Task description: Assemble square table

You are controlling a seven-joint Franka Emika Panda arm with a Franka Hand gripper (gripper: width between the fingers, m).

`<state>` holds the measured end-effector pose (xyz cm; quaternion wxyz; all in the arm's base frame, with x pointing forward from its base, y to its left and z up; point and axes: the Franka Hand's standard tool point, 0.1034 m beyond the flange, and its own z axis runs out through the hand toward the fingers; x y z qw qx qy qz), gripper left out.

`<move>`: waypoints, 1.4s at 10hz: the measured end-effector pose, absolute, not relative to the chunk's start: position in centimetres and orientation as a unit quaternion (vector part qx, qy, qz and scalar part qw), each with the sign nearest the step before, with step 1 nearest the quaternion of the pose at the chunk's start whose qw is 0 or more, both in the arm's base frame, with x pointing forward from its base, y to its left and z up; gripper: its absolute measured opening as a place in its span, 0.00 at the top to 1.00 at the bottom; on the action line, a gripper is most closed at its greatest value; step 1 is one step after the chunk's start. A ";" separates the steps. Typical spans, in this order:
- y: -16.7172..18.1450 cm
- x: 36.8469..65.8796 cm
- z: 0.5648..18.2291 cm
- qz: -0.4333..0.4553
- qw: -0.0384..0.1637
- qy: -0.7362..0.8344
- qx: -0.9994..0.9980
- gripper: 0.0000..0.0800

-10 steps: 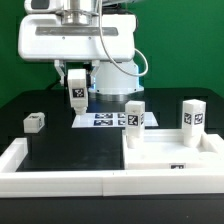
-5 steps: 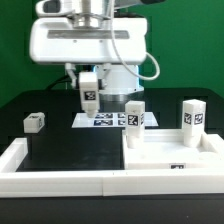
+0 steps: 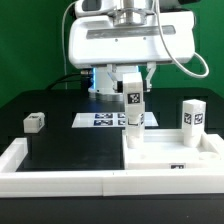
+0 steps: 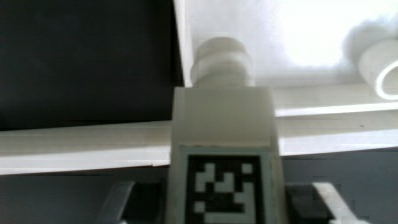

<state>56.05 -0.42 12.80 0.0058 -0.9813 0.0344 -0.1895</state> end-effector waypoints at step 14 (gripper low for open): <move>4.0 58.6 11.9 -0.292 -0.027 0.025 -0.956 0.64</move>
Offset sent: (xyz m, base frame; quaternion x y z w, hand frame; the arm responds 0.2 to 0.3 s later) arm 0.0000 0.0000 0.0000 0.0000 0.0000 0.0000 1.0000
